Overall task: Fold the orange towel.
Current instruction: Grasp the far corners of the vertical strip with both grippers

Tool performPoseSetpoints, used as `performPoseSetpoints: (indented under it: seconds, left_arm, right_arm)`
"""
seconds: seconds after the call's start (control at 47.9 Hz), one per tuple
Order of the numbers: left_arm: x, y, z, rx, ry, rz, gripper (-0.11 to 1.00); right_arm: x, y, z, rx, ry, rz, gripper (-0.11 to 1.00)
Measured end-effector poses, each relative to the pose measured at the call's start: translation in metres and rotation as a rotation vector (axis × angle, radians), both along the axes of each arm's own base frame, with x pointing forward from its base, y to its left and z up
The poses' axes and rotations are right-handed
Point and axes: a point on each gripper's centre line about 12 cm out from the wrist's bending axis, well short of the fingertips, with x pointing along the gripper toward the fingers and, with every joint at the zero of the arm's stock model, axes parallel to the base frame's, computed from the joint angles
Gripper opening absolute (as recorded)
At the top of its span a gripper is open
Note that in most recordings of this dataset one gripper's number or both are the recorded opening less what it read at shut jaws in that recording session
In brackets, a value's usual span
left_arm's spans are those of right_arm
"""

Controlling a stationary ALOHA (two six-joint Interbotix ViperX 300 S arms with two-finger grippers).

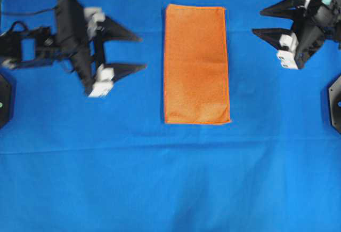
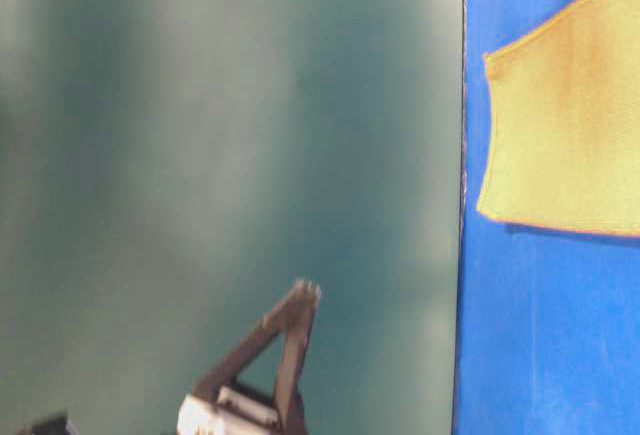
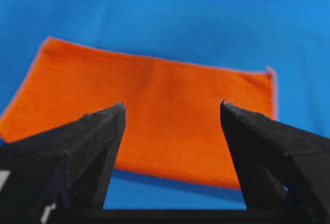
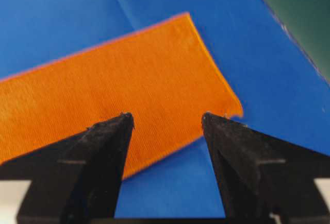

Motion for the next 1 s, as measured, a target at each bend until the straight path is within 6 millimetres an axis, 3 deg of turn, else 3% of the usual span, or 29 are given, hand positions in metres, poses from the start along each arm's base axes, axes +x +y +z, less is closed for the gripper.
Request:
performPoseSetpoints:
  seconds: [0.167,0.292,0.459,0.772,1.002]
  left_arm:
    - [0.031,0.042,-0.014,-0.006,0.035,0.093,0.7]
    - [0.049,0.077,-0.042,-0.023,0.096,0.163,0.73]
    - [0.068,0.109,-0.08,-0.038,0.135,0.218,0.76]
    - [0.072,0.152,-0.14,-0.065,0.201,0.301,0.77]
    - [0.072,0.165,-0.164,-0.084,0.234,0.327,0.73]
  right_arm:
    - [0.015,-0.028,-0.012,0.016,0.045,-0.052,0.61]
    - [0.026,-0.054,-0.033,0.045,0.109,-0.096,0.61]
    - [0.039,-0.08,-0.065,0.089,0.153,-0.114,0.62]
    - [0.06,-0.107,-0.127,0.179,0.204,-0.111,0.64]
    - [0.065,-0.115,-0.143,0.199,0.229,-0.12,0.63]
